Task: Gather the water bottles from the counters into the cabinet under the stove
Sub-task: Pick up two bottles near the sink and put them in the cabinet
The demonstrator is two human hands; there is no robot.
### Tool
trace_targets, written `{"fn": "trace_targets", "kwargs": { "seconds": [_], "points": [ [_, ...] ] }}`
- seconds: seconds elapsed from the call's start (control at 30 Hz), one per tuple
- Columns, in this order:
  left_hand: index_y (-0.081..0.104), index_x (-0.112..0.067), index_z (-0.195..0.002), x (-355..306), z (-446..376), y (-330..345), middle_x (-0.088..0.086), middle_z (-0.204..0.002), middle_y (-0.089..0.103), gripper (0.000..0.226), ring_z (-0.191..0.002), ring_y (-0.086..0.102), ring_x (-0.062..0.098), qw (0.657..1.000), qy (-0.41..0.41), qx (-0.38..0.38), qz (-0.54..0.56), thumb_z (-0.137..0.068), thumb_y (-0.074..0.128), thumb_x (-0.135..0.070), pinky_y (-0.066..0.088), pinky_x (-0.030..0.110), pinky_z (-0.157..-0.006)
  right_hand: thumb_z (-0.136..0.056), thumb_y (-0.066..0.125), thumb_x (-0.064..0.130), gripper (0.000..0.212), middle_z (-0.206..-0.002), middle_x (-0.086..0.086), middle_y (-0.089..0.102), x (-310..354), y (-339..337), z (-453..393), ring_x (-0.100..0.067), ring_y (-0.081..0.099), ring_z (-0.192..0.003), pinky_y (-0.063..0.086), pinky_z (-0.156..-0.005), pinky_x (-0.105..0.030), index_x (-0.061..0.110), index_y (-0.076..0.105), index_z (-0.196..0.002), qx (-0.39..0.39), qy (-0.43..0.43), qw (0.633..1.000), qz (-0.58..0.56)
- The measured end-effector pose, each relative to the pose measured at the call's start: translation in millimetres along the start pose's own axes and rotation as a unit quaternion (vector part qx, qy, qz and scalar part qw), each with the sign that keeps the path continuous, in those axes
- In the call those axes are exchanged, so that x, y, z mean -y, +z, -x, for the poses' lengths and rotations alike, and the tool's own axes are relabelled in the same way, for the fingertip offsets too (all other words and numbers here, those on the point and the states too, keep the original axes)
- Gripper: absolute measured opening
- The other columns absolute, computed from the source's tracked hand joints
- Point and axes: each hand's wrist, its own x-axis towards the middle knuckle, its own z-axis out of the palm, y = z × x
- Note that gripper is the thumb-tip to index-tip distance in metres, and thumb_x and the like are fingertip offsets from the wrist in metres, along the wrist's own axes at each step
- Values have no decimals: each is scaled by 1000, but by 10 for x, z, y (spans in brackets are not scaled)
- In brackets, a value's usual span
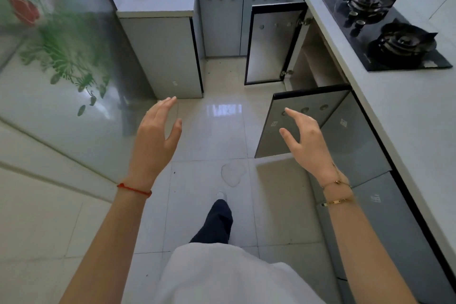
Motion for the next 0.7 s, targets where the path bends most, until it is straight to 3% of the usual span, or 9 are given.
{"fn": "trace_targets", "kwargs": {
  "seconds": [0.27, 0.43, 0.7],
  "points": [
    [42, -12, -145, 491, -1094, 372, 6, -147, 48, 47, -140, 40, 19, 1000, -8, 4, 15, -100, 50, -22, 33, 40, -117, -95, 56, 28, 53, -141, -3, 49, -41, 434, -1289, -17, 37, -136, 33, -114, -39, 16, 40, -143, 25, -3, 1000, -5],
    [44, -11, -143, 787, -2112, 501, 7, -146, 49, 46, -140, 41, 21, 1000, -9, -6, 30, -99, 51, -20, 34, 44, -116, -95, 55, 27, 52, -142, -3, 48, 89, 560, -2423, -17, 36, -136, 28, -113, -30, 14, 40, -143, 26, -27, 999, 2],
    [44, -12, -143, 1161, -3551, 775, 6, -147, 49, 46, -140, 40, 19, 999, -11, 13, 30, -98, 52, -19, 33, 45, -117, -95, 56, 26, 49, -138, -3, 52, 90, 793, -3887, -18, 41, -133, 32, -113, -37, 15, 43, -141, -7, -27, 1000, -13]
  ]
}}
